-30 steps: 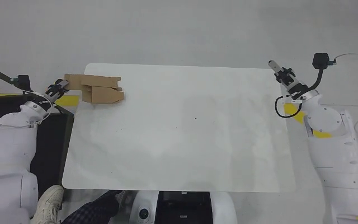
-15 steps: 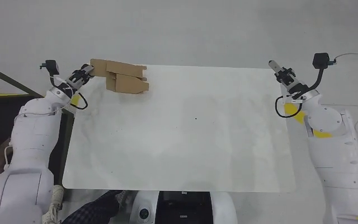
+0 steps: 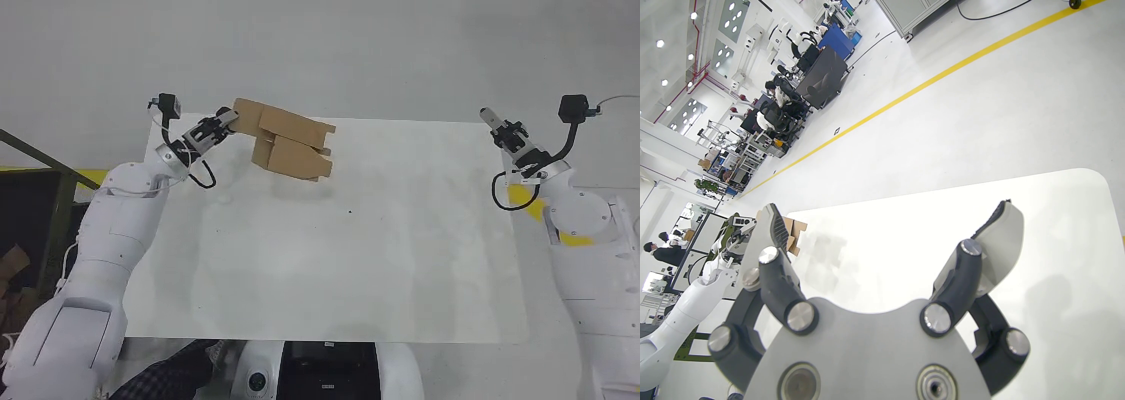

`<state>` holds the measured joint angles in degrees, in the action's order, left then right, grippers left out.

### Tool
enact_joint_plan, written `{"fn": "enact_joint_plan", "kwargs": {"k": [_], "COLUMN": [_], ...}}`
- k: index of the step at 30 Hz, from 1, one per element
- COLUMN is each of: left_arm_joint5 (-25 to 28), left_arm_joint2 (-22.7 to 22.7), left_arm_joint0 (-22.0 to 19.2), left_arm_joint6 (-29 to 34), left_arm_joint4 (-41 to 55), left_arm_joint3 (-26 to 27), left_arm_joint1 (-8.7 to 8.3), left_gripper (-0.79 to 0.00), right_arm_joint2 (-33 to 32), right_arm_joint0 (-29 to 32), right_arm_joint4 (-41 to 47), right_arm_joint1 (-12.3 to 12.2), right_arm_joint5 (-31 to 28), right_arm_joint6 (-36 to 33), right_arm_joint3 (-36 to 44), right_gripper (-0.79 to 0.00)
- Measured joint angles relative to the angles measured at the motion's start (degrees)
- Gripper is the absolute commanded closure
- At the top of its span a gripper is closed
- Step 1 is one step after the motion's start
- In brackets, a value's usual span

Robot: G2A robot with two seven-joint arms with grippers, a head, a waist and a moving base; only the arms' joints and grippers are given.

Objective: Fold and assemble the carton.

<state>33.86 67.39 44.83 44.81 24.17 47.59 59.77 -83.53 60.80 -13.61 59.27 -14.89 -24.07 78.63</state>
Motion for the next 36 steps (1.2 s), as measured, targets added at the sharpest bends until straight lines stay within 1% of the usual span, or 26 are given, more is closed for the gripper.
{"fn": "enact_joint_plan", "kwargs": {"k": [3, 7, 18, 20, 24, 29, 34, 36], "left_arm_joint5": [0.05, -0.18, 4.53, 4.21, 2.51, -0.72, -0.65, -0.79], "left_arm_joint2": [-1.16, -2.98, -7.75, -8.77, -10.55, -12.2, -13.27, -13.55], "left_arm_joint0": [-0.5, -0.86, -3.41, -4.29, -6.15, -8.24, -9.33, -9.17], "left_arm_joint6": [2.84, 8.35, 19.47, 21.5, 23.14, 26.37, 26.29, 26.43], "left_arm_joint4": [2.29, 6.71, 9.98, 10.88, 10.15, 8.13, 5.67, 6.3], "left_arm_joint3": [0.37, 0.66, -1.5, -2.22, -3.29, -2.59, -0.97, -0.08], "left_arm_joint1": [0.67, 1.7, 4.12, 4.65, 5.29, 5.02, 4.21, 3.94], "left_gripper": [0.0, 0.0, 0.0, 0.0, 0.0, 0.0, 0.0, 0.0], "right_arm_joint2": [0.0, 0.0, 0.0, 0.0, 0.0, 0.0, 0.0, 0.0], "right_arm_joint0": [0.0, 0.0, 0.0, 0.0, 0.0, 0.0, 0.0, 0.0], "right_arm_joint4": [0.0, 0.0, 0.0, 0.0, 0.0, 0.0, 0.0, 0.0], "right_arm_joint1": [0.0, 0.0, 0.0, 0.0, 0.0, 0.0, 0.0, 0.0], "right_arm_joint5": [0.0, 0.0, 0.0, 0.0, 0.0, 0.0, 0.0, 0.0], "right_arm_joint6": [0.0, 0.0, 0.0, 0.0, 0.0, 0.0, 0.0, 0.0], "right_arm_joint3": [0.0, 0.0, 0.0, 0.0, 0.0, 0.0, 0.0, 0.0], "right_gripper": [-0.785, -0.785, -0.785, -0.785, -0.785, -0.785, -0.785, -0.785]}}
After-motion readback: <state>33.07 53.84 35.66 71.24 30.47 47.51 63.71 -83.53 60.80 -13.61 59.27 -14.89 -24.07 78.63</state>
